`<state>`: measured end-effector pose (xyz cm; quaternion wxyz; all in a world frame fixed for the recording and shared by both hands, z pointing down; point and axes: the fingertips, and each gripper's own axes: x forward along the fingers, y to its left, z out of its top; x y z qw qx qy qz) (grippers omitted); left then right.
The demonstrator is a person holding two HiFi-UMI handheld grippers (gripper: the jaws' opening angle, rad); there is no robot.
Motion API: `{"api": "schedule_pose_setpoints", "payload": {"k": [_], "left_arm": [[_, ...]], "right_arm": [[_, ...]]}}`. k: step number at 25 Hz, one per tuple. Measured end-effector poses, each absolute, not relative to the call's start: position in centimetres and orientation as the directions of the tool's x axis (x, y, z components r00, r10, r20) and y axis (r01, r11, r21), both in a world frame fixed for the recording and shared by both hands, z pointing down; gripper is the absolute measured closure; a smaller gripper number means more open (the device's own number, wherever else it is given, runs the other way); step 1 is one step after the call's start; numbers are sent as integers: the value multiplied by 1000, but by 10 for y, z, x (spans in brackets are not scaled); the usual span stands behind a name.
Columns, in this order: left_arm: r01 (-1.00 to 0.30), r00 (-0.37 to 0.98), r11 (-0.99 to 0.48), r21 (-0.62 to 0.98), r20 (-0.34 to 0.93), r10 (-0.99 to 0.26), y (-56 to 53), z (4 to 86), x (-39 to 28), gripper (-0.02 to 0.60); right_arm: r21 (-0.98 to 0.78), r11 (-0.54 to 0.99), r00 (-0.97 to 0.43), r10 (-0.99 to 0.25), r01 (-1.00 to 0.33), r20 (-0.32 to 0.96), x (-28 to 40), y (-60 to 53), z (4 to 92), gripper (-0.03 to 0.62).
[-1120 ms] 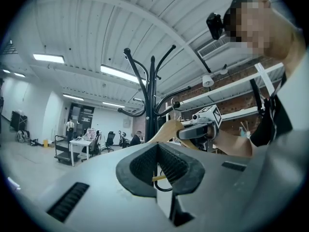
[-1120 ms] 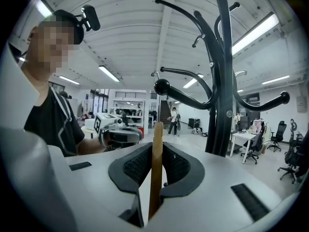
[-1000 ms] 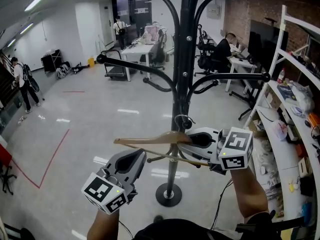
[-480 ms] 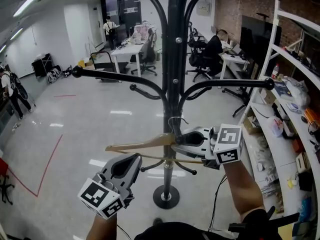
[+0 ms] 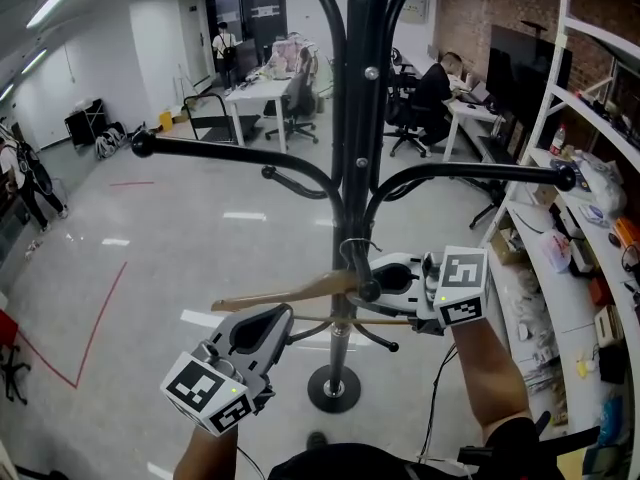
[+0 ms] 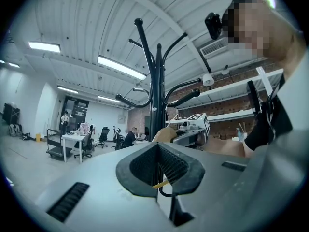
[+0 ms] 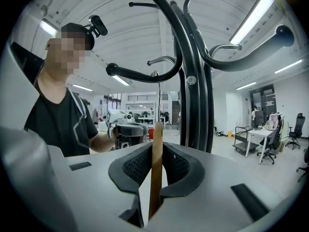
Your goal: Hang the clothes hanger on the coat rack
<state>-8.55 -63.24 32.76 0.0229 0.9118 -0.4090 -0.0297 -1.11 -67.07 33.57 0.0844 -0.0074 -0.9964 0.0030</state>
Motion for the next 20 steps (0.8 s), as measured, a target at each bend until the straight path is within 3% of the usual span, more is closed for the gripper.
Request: {"api": "schedule_pose_setpoints", "payload": {"k": [20], "left_arm": [[-731,677,-679,68,-58,-734,-626,323,-89,583]], "right_arm": [[22,998,-989,53,57,135,-10,-670,334,536]]}}
